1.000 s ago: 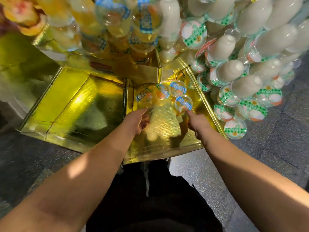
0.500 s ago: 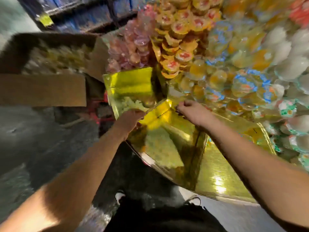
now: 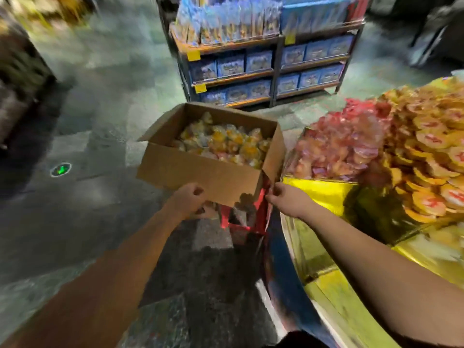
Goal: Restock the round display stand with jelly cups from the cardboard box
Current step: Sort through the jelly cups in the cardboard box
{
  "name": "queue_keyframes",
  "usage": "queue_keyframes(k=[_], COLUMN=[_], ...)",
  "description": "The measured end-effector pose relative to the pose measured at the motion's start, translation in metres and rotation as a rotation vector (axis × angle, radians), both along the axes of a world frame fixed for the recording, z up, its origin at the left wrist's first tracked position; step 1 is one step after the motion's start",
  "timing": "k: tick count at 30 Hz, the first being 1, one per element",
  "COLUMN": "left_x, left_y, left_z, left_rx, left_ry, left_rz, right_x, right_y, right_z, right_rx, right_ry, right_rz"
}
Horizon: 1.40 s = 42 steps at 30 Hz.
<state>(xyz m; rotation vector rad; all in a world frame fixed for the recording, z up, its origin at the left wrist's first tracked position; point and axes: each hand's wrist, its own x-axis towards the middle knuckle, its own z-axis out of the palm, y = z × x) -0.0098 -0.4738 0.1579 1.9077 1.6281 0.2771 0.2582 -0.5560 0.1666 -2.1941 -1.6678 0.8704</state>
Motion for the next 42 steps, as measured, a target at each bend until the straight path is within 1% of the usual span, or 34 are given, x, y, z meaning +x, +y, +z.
queue_keyframes(k=[4,7,10,13,17,22,25,27,29,32,35,39,42], left_x=[-0.014,-0.011,-0.003,0.009,0.024,0.027,0.029,0.031,0.034,0.040,0.047,0.045,0.043], left_y=[0.052,0.096,0.155,0.225,0.305,0.379,0.419,0.440,0.460,0.488,0.511,0.527,0.535], left_z=[-0.006,-0.015,-0.027,-0.039,-0.057,-0.079,-0.097,-0.110,-0.123,-0.143,-0.169,-0.197,-0.211], left_rx=[0.004,0.009,0.001,0.009,-0.055,-0.127,-0.159,-0.181,-0.184,-0.193,-0.192,-0.110,-0.014], left_ry=[0.029,0.065,0.095,0.081,0.088,0.122,0.204,0.277,0.315,0.382,0.445,0.470,0.460], left_rz=[-0.007,-0.052,-0.097,-0.091,-0.033,-0.011,-0.018,-0.060,-0.121,-0.277,-0.445,-0.588,-0.630], right_x=[-0.011,-0.009,0.001,0.011,0.021,0.021,0.011,-0.001,-0.015,-0.037,-0.057,-0.077,-0.085], right_y=[0.059,0.110,0.172,0.242,0.325,0.406,0.448,0.473,0.496,0.528,0.556,0.576,0.580], right_z=[-0.010,-0.024,-0.047,-0.068,-0.089,-0.103,-0.113,-0.122,-0.129,-0.145,-0.165,-0.190,-0.203], right_rx=[-0.028,-0.066,-0.070,-0.061,-0.107,-0.175,-0.251,-0.312,-0.344,-0.329,-0.323,-0.308,-0.247], right_ry=[-0.067,-0.101,-0.095,-0.079,-0.087,-0.055,-0.039,-0.033,0.026,0.120,0.166,0.206,0.195], right_rz=[0.040,0.032,0.017,-0.011,-0.031,-0.107,-0.156,-0.156,-0.193,-0.306,-0.446,-0.644,-0.741])
